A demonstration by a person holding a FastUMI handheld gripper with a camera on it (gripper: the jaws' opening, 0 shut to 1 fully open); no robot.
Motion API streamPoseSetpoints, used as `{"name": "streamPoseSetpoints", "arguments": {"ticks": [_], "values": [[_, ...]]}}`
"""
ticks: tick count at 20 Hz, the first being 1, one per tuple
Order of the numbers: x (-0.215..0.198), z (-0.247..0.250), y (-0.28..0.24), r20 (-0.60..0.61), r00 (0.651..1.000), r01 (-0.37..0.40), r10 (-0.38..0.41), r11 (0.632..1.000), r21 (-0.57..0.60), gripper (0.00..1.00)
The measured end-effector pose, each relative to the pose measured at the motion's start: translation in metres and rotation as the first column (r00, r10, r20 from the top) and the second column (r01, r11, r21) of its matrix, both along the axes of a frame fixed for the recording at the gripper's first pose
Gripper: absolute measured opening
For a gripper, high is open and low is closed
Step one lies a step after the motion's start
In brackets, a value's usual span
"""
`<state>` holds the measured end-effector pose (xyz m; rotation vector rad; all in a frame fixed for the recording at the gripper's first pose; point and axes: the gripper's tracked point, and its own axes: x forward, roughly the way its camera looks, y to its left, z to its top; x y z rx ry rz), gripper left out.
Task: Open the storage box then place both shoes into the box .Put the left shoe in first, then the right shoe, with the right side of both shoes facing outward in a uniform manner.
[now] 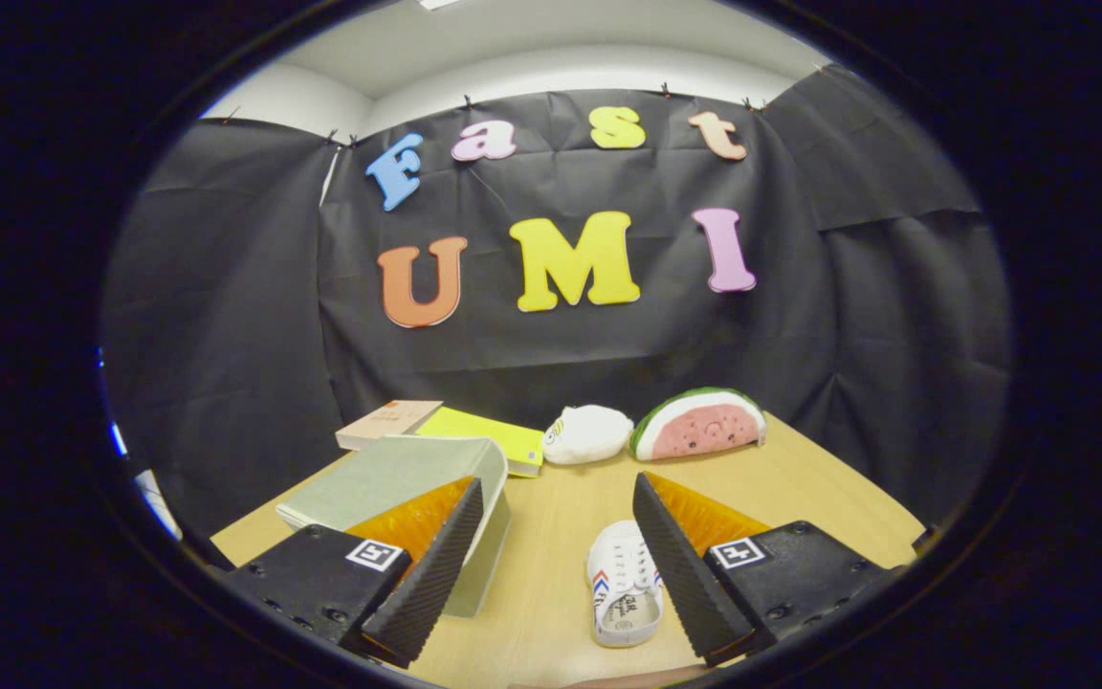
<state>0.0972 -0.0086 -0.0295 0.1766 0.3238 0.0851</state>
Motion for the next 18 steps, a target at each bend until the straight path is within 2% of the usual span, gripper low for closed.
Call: {"name": "streamPoseSetpoints", "arguments": {"ticks": [2,7,10,12,14,18], "values": [[0.014,-0.002,-0.001,-0.053,0.999,0.0,0.002,0.999,0.037,1.0],[0.041,-0.004,0.006,-0.114,0.989,-0.073,0.09,0.987,0.142,1.0],[0.053,-0.007,0.026,-0.131,0.966,-0.188,0.222,0.954,0.232,1.0],[0.059,-0.021,0.038,-0.203,0.927,-0.255,0.317,0.925,0.281,1.0],[0.061,-0.029,0.052,-0.236,0.872,-0.32,0.429,0.864,0.388,1.0],[0.076,-0.042,0.074,-0.206,0.772,-0.395,0.602,0.707,0.586,1.0]]}}
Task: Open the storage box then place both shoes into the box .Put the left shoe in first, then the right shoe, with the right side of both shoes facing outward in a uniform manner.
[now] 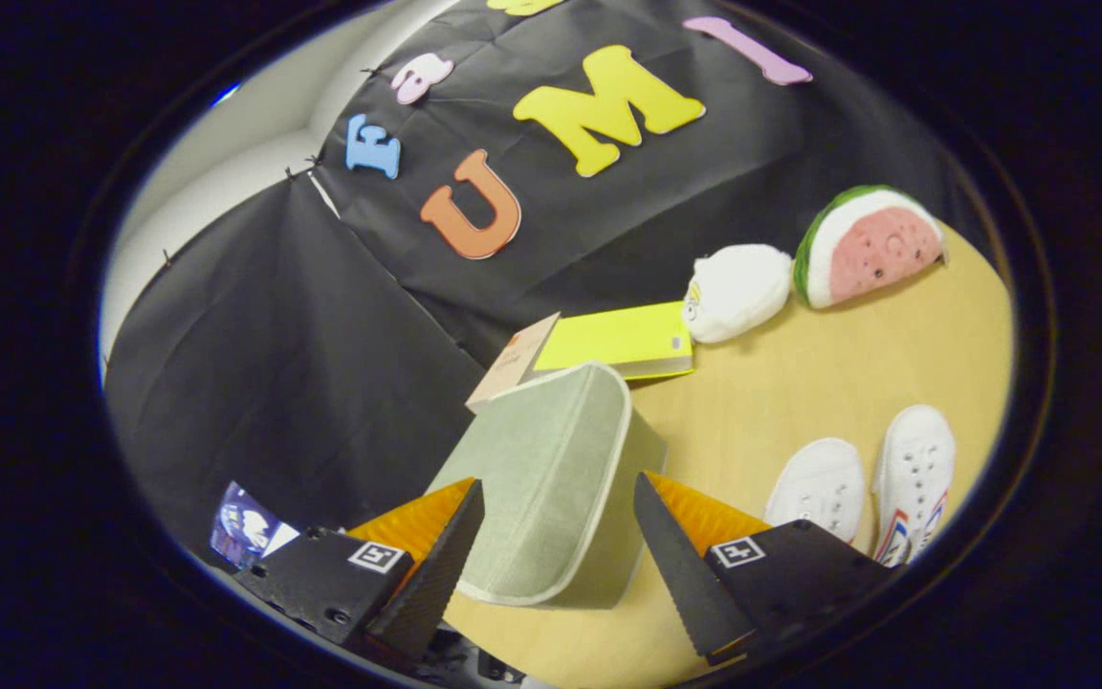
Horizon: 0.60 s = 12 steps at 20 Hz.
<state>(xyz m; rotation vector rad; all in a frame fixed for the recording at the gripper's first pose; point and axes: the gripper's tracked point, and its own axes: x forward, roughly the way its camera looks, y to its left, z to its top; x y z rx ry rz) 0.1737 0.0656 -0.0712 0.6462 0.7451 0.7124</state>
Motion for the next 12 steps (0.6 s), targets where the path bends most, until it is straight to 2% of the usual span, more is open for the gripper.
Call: {"name": "streamPoseSetpoints", "arguments": {"ticks": [2,5,10,12], "values": [[0.008,-0.004,0.001,-0.056,0.997,-0.051,0.056,0.994,0.096,1.0],[0.019,-0.009,0.012,-0.122,0.981,-0.117,0.151,0.962,0.247,1.0],[0.033,-0.022,0.025,-0.208,0.937,-0.197,0.282,0.915,0.352,0.99],[0.04,-0.033,0.025,-0.256,0.92,-0.192,0.296,0.911,0.364,0.99]]}}
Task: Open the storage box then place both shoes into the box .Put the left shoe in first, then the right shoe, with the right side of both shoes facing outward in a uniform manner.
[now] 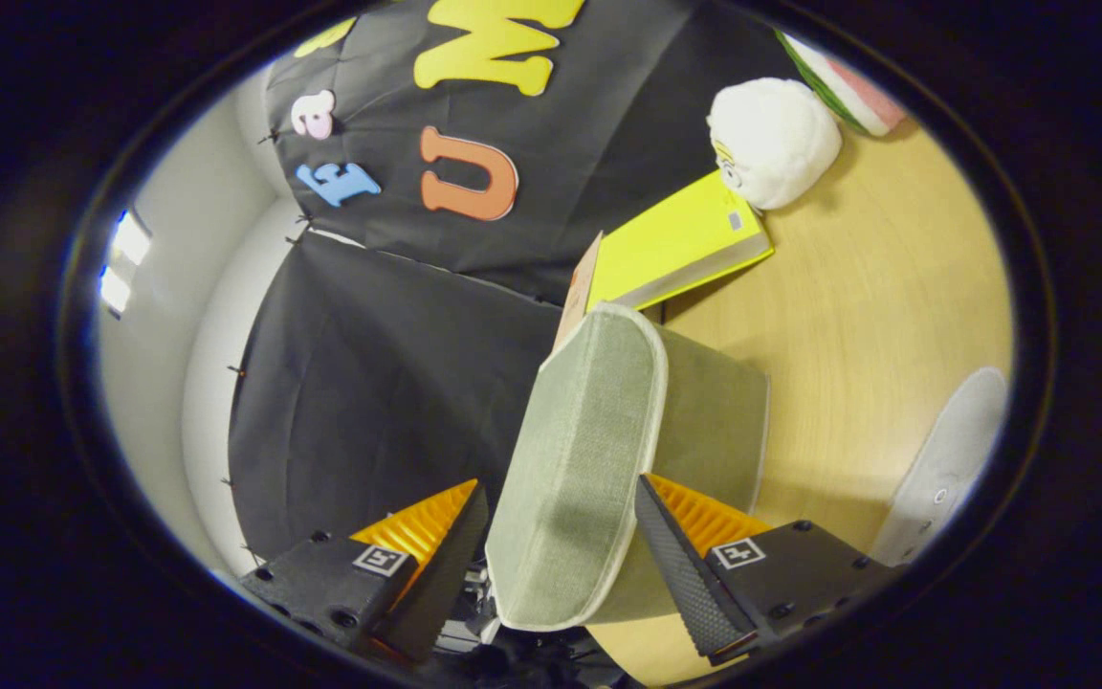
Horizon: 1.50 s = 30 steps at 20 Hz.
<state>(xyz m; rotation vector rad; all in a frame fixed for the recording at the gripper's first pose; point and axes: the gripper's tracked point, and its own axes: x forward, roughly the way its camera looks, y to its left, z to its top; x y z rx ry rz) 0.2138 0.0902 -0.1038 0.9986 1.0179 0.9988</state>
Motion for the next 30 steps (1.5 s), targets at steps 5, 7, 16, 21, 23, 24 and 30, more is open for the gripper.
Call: {"name": "streamPoseSetpoints", "arguments": {"ticks": [5,7,16,21,23,24,30], "values": [[0.006,-0.016,0.007,-0.088,0.994,-0.066,0.069,0.997,0.034,0.98],[0.005,-0.009,0.009,-0.085,0.992,-0.084,0.09,0.994,0.076,0.95],[-0.005,0.022,-0.008,-0.04,0.995,-0.088,0.094,0.987,0.136,0.21],[-0.015,0.05,-0.01,0.007,0.998,-0.069,0.069,0.991,0.117,0.05],[-0.017,0.068,-0.007,0.027,0.998,-0.053,0.05,0.992,0.112,0.05],[-0.018,0.08,-0.005,0.039,0.998,-0.044,0.04,0.993,0.111,0.05],[-0.032,0.143,0.032,0.121,0.992,-0.038,0.029,0.996,0.079,0.05]]}}
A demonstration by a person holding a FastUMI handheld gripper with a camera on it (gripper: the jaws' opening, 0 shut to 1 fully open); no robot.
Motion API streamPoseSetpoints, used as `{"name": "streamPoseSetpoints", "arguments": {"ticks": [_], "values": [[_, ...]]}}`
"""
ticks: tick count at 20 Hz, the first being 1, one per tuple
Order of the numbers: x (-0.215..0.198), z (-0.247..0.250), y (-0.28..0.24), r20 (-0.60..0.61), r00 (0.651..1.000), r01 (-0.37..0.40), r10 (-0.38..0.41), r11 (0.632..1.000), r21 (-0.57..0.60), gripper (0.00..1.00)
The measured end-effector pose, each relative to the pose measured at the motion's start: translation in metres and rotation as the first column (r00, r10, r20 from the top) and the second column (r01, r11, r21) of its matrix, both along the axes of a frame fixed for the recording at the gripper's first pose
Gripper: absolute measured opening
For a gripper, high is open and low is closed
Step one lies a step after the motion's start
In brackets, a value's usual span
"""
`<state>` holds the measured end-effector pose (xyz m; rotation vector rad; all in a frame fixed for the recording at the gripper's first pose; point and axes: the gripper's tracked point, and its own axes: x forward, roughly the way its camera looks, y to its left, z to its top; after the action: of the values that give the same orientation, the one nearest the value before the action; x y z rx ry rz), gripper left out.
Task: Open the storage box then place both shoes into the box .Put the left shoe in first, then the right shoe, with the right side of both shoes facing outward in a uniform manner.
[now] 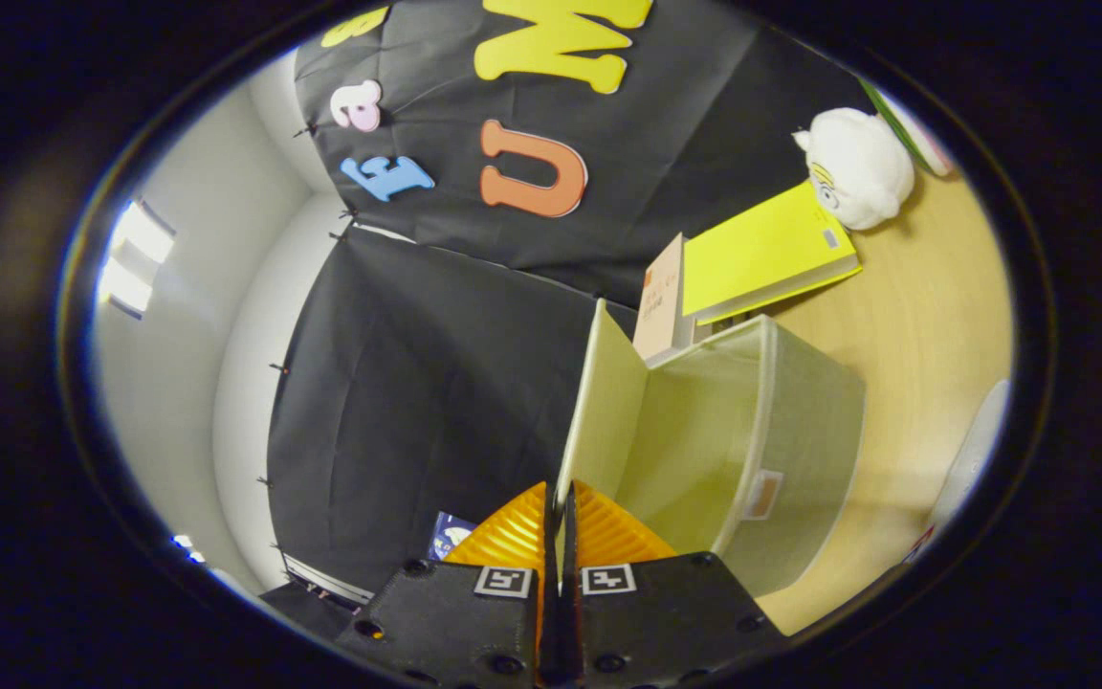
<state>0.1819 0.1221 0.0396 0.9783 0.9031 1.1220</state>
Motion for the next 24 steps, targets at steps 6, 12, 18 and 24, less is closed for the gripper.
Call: {"name": "streamPoseSetpoints", "arguments": {"ticks": [6,12,18,24], "values": [[0.001,0.046,0.054,0.029,0.998,0.058,-0.057,0.997,-0.043,0.05],[0.006,0.066,0.12,0.027,0.997,0.078,-0.077,0.995,-0.06,0.07],[0.005,0.063,0.184,0.039,0.998,0.058,-0.053,0.991,-0.119,0.22],[0.004,0.041,0.206,0.04,0.998,0.052,-0.046,0.983,-0.176,0.69]]}}
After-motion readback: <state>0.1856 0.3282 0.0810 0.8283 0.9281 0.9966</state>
